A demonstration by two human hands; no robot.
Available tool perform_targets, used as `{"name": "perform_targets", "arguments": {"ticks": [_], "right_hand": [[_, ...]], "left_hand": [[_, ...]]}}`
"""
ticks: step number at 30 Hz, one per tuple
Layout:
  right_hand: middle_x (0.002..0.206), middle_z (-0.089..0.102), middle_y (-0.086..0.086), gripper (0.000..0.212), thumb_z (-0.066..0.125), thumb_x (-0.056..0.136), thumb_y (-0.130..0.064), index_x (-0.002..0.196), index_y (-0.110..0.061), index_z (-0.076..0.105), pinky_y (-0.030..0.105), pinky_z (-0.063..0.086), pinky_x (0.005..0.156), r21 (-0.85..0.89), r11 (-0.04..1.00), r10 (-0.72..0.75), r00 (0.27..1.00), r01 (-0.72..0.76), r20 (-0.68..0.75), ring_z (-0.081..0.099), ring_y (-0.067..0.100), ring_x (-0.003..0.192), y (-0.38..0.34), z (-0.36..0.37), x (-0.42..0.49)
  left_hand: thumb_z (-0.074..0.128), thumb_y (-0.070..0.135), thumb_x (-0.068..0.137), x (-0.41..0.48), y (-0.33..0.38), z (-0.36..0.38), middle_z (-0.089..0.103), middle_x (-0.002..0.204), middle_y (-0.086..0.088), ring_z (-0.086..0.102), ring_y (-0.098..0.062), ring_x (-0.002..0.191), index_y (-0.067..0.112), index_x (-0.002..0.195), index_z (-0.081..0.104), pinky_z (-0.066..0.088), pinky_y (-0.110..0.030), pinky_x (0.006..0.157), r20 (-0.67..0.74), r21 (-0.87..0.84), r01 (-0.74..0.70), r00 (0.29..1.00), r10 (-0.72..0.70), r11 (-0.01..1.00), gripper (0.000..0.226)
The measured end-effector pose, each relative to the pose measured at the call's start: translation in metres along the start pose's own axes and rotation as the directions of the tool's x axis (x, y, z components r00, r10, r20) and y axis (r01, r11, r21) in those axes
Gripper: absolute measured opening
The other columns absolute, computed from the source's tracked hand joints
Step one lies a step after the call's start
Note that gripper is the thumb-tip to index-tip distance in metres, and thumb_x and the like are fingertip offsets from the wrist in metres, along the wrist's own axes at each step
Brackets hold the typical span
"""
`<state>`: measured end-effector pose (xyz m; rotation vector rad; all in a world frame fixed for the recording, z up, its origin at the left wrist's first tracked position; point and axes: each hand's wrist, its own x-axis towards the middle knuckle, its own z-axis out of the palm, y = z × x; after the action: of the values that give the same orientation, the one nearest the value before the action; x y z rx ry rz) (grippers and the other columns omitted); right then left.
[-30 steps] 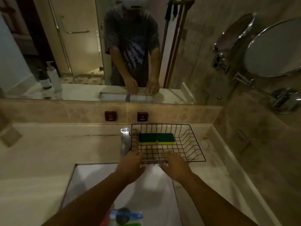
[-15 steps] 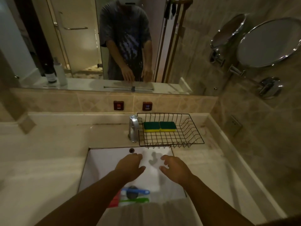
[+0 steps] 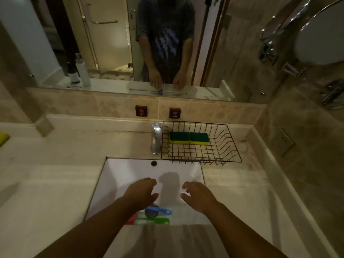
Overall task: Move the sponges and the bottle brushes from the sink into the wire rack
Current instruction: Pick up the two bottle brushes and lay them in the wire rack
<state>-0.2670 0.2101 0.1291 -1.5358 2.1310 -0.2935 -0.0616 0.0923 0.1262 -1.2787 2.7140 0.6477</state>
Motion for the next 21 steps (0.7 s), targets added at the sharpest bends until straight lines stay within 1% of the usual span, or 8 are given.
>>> {"name": "perform_targets", "arguments": {"ticks": [2,5,7,9,11,13,17,21], "right_hand": [[0.129,0.059,0.001,0.04,0.055,0.094,-0.04,0.13,-0.023,0.053,0.028,0.042,0.095,0.015,1.0,-0.022,0.999,0.021,0.024,0.054,0.016,0.115,0.0,0.007,0.007],[0.125,0.061,0.0,0.036,0.058,0.092,-0.038,0.125,-0.025,0.056,0.026,0.045,0.089,0.043,0.999,-0.014,0.999,0.012,0.041,0.058,0.015,0.11,-0.002,0.022,0.017],[0.124,0.062,0.0,0.035,0.058,0.091,-0.037,0.124,-0.025,0.056,0.026,0.048,0.089,0.053,0.999,-0.016,0.997,0.012,0.076,0.058,0.014,0.108,-0.004,0.032,0.022],[0.124,0.062,0.001,0.034,0.058,0.091,-0.036,0.123,-0.024,0.057,0.027,0.049,0.088,0.057,0.998,-0.031,0.993,0.025,0.114,0.059,0.015,0.107,-0.007,0.042,0.026],[0.124,0.062,0.0,0.033,0.058,0.091,-0.035,0.122,-0.024,0.057,0.027,0.049,0.087,0.063,0.998,-0.028,0.99,0.02,0.137,0.059,0.014,0.107,-0.01,0.051,0.03],[0.124,0.062,-0.001,0.033,0.058,0.09,-0.034,0.122,-0.024,0.057,0.027,0.048,0.088,0.065,0.998,-0.019,0.987,0.009,0.159,0.058,0.014,0.107,-0.013,0.061,0.035],[0.123,0.062,0.0,0.033,0.057,0.092,-0.036,0.122,-0.022,0.058,0.03,0.046,0.093,0.028,1.0,-0.017,0.981,0.011,0.192,0.056,0.016,0.109,-0.015,0.075,0.045],[0.115,0.066,0.003,0.03,0.06,0.09,-0.032,0.118,-0.02,0.061,0.029,0.046,0.086,0.047,0.999,0.017,0.978,-0.027,0.206,0.06,0.018,0.102,-0.014,0.093,0.052]], "left_hand": [[0.058,0.043,0.091,-0.004,-0.007,0.002,0.058,0.129,-0.002,0.054,-0.019,0.117,0.02,0.133,0.051,0.045,-0.031,0.096,0.019,0.008,0.04,0.999,-0.041,0.999,0.048],[0.06,0.043,0.09,-0.012,-0.016,0.006,0.059,0.129,0.0,0.055,-0.017,0.116,0.022,0.131,0.053,0.044,-0.029,0.097,0.017,-0.05,0.125,0.992,-0.125,0.991,0.047],[0.061,0.042,0.09,-0.016,-0.02,0.009,0.06,0.128,-0.001,0.056,-0.017,0.116,0.02,0.13,0.055,0.045,-0.03,0.098,0.029,-0.08,0.161,0.987,-0.159,0.984,0.045],[0.06,0.041,0.09,-0.016,-0.023,0.012,0.063,0.121,-0.002,0.059,-0.018,0.108,0.02,0.121,0.06,0.048,-0.032,0.094,0.043,-0.097,0.179,0.983,-0.176,0.979,0.038],[0.059,0.041,0.09,-0.014,-0.028,0.015,0.065,0.108,0.0,0.061,-0.015,0.096,0.02,0.109,0.063,0.051,-0.032,0.089,0.05,-0.119,0.195,0.981,-0.19,0.974,0.028],[0.059,0.041,0.09,-0.012,-0.036,0.02,0.064,0.102,0.003,0.06,-0.013,0.092,0.022,0.104,0.064,0.052,-0.031,0.087,0.068,-0.139,0.199,0.979,-0.191,0.97,0.025],[0.06,0.037,0.088,-0.009,-0.056,0.031,0.061,0.107,-0.002,0.06,-0.019,0.097,0.019,0.105,0.064,0.049,-0.031,0.085,0.125,-0.146,0.164,0.981,-0.146,0.975,0.025],[0.059,0.027,0.084,-0.009,-0.075,0.045,0.058,0.097,-0.005,0.057,-0.016,0.079,0.017,0.088,0.061,0.054,-0.031,0.073,0.155,-0.198,0.131,0.983,-0.101,0.972,0.011]]}}
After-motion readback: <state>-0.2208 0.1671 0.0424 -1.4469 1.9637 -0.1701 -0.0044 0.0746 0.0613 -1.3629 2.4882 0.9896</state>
